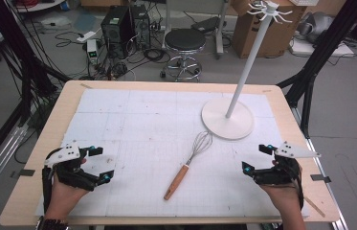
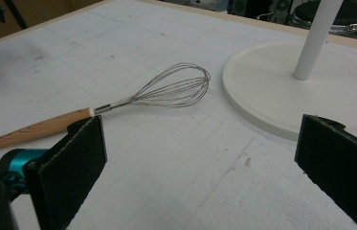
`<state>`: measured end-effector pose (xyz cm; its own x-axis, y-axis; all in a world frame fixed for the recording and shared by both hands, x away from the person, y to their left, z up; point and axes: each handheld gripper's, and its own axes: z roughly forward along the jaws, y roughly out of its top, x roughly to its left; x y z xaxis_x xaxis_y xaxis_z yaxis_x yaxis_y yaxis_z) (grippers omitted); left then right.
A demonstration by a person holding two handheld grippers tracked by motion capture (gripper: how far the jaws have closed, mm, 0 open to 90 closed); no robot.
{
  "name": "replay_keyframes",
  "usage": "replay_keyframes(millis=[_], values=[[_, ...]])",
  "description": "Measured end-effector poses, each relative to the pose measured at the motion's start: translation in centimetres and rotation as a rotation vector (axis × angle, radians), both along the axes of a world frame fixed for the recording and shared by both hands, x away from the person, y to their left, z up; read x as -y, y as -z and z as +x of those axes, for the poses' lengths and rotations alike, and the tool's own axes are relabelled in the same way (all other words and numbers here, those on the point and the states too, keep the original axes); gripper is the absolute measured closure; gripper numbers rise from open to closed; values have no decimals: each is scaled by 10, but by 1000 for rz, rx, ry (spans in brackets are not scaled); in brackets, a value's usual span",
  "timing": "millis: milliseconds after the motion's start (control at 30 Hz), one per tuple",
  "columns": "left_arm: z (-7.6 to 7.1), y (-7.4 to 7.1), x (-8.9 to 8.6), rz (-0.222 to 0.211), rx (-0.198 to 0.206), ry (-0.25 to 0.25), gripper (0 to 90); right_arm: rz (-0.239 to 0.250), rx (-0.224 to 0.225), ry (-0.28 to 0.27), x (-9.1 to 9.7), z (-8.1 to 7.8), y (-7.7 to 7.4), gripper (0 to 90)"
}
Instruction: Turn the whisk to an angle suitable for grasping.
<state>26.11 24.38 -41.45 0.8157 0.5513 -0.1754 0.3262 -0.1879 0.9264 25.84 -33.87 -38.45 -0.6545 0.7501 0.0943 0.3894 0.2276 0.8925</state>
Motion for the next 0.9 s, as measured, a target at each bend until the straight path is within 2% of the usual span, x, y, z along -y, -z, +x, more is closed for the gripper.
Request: replay_keyframes(millis=[233, 400, 533, 700, 733, 833, 900], values=[[1, 1, 6, -5, -11, 15, 17, -22, -26, 12, 0, 1, 7, 24], [3, 0, 16, 9, -20, 35, 17, -26, -19, 16, -2, 0, 5, 24], [7, -1, 29, 39, -35, 49, 17, -50, -21, 24, 0, 1, 7, 24], [11, -1, 48, 74, -59, 73, 17, -45, -25, 20, 1, 1, 8, 24], [11, -1, 48, 74, -59, 73, 17, -44, -27, 20, 1, 1, 8, 24], [16, -4, 66, 82, -66, 91, 17, -42, -33, 17, 0, 1, 8, 24], [18, -4, 71, 83, -69, 95, 17, -45, -31, 13, 0, 1, 8, 24]])
